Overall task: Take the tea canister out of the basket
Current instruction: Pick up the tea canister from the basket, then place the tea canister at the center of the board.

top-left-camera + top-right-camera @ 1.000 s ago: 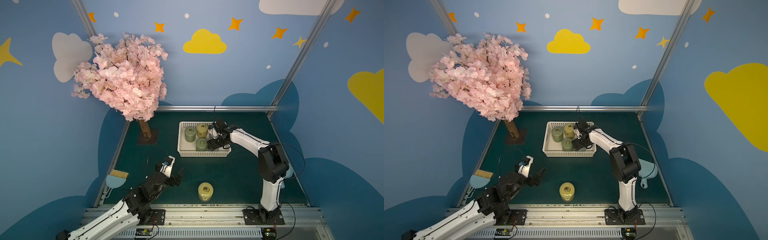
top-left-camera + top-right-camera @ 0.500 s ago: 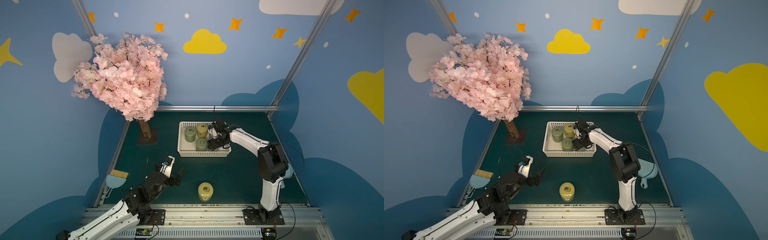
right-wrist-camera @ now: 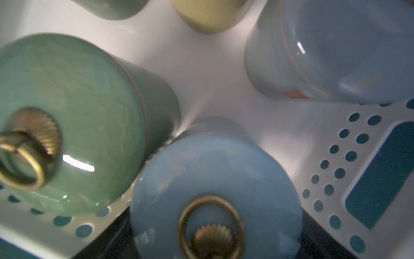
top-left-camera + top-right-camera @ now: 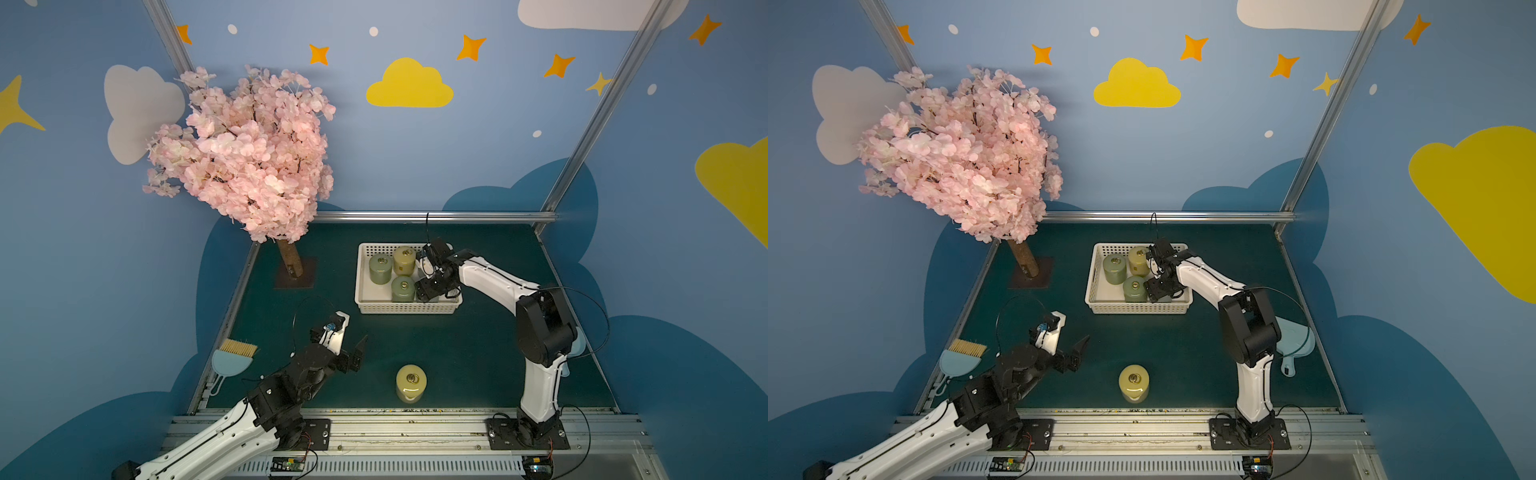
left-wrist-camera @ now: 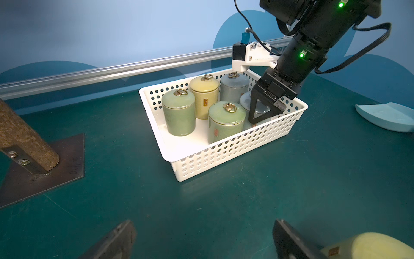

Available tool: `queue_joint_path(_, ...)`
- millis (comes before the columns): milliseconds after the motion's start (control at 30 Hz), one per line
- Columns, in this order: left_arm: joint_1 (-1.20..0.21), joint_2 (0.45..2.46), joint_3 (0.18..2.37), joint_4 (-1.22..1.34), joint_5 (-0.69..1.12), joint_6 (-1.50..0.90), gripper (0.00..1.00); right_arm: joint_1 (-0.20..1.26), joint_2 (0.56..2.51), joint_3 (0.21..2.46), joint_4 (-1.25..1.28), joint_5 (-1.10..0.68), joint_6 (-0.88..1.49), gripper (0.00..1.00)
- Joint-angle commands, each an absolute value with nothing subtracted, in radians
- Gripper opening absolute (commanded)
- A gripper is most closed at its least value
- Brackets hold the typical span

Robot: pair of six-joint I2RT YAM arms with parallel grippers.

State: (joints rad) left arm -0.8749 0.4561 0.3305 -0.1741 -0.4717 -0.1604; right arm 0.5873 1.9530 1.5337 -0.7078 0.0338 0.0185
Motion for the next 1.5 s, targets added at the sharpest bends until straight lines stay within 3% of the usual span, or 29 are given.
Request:
queue_joint_path(0,-0.871,0.447,0.322,-0.166,-0.482,-0.155,1.00,0.593,1.858,1.537,-0.702,0.054,0.022,0.43)
queue_joint_path(967,-0.871,0.445,0.321,-0.166,-0.483,-0.153,1.00,0.613,1.662,1.491,-0.734,0.096,0.032,0.40)
queue_joint_path(1467,-0.871,0.422,0.318,-0.173,-0.488,-0.155,1.00,0.667,1.472,1.328,-0.752,0.089,0.099,0.40)
